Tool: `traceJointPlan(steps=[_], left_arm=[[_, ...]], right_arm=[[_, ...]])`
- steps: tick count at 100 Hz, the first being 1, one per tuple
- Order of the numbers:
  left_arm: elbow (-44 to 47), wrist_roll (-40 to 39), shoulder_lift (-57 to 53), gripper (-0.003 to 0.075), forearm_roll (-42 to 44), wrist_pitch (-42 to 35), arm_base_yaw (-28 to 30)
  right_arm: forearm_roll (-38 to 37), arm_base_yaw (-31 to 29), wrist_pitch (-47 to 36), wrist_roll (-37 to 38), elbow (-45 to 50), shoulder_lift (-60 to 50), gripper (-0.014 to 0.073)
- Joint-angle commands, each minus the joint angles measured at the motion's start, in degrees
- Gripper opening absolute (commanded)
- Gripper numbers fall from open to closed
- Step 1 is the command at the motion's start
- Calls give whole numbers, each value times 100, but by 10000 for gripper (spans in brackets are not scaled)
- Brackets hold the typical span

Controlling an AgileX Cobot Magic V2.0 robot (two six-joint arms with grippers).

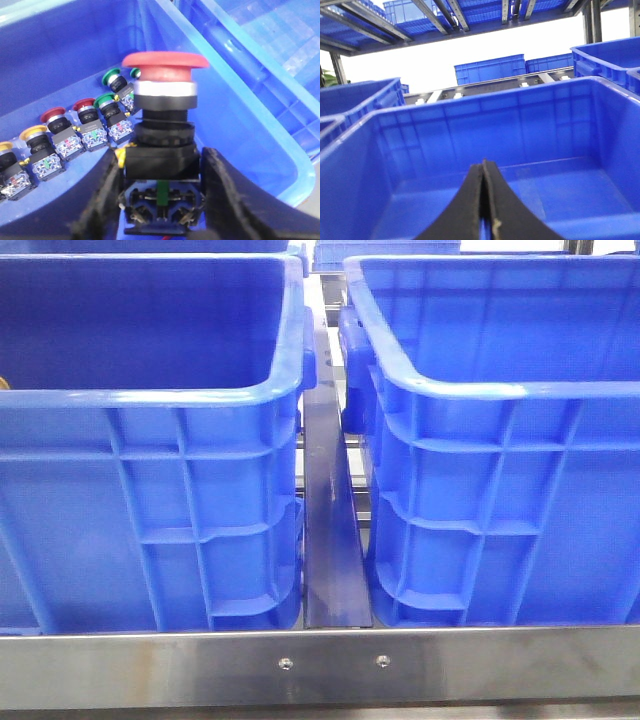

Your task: Pick red and yellow buttons and place in box

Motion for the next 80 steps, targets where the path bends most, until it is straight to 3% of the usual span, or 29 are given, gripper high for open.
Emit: traceJointPlan(steps=[1, 20, 33, 45, 67, 74, 80], left_arm=[[-155, -12, 5, -19, -1, -436, -52], [-155, -12, 109, -19, 7, -542, -52], [-155, -12, 175, -19, 7, -581, -52], [-155, -2, 175, -19, 7, -655, -52], [-155, 9, 175, -19, 7, -703, -52], [-155, 9, 175, -19, 7, -703, -52], [-155, 9, 175, -19, 7, -703, -52]], right_arm=[[-23, -33, -41, 254, -576, -77, -69], [-12, -27, 1963, 555, -2252, 532, -69], [68, -27, 3771, 550, -3497, 1428, -69], [424, -27, 4893, 550, -4383, 2283, -69], [1063, -27, 5000, 391, -4740, 3362, -45], [1397, -27, 4928, 200, -4740, 3619, 37], [1802, -27, 4853, -63, -4740, 3828, 168]])
